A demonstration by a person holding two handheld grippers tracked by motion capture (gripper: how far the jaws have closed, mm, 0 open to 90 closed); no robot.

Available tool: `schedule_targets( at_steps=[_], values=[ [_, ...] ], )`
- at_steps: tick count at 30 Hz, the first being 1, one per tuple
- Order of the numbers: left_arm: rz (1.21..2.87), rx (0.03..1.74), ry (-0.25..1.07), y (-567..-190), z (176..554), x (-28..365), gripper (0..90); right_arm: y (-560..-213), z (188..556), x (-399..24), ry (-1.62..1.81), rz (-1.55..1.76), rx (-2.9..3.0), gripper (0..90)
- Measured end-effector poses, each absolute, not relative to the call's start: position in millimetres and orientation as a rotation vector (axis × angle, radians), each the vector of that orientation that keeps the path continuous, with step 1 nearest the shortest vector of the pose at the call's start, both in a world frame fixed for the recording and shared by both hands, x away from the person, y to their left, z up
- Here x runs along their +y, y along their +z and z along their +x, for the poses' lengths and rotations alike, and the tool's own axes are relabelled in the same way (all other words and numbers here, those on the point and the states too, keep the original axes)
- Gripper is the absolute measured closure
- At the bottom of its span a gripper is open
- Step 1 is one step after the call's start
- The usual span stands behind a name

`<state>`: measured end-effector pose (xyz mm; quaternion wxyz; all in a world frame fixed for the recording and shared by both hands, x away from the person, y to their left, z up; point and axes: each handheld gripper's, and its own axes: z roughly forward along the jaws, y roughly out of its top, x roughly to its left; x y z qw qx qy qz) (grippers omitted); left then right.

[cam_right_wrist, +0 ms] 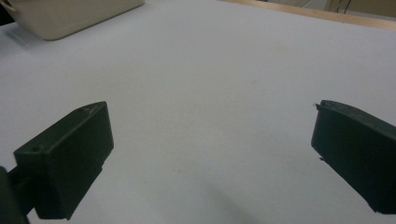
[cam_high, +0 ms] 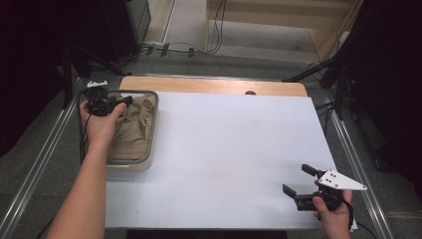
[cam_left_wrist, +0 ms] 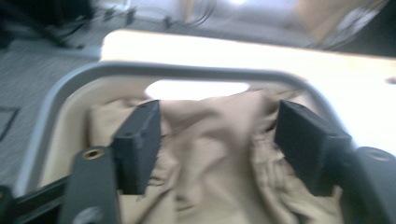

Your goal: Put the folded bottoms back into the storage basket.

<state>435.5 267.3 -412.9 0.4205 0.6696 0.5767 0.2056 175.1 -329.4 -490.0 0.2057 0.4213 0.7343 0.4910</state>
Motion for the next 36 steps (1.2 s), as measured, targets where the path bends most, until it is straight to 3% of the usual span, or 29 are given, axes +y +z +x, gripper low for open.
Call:
schedule_targets(
  at_steps=[6, 9, 13, 36],
  values=[
    [1.690, 1.339, 0.550, -401.8, 418.2, 259.6, 15.4, -489.5, 174.6, -328.6, 1.358, 1.170, 2.046, 0.0],
    [1.695, 1.304, 0.496, -399.0, 409.1, 255.1, 5.4, -489.2, 174.8, -328.1, 1.354, 1.164, 2.047, 0.0],
    [1.680, 1.235, 0.447, -397.9, 394.3, 251.5, 0.0, -489.2, 175.2, -327.9, 1.349, 1.164, 2.048, 0.0],
    [1.693, 1.042, 0.444, -399.6, 319.8, 237.4, 0.0, -487.7, 174.0, -325.0, 1.338, 1.162, 2.050, 0.0]
  ],
)
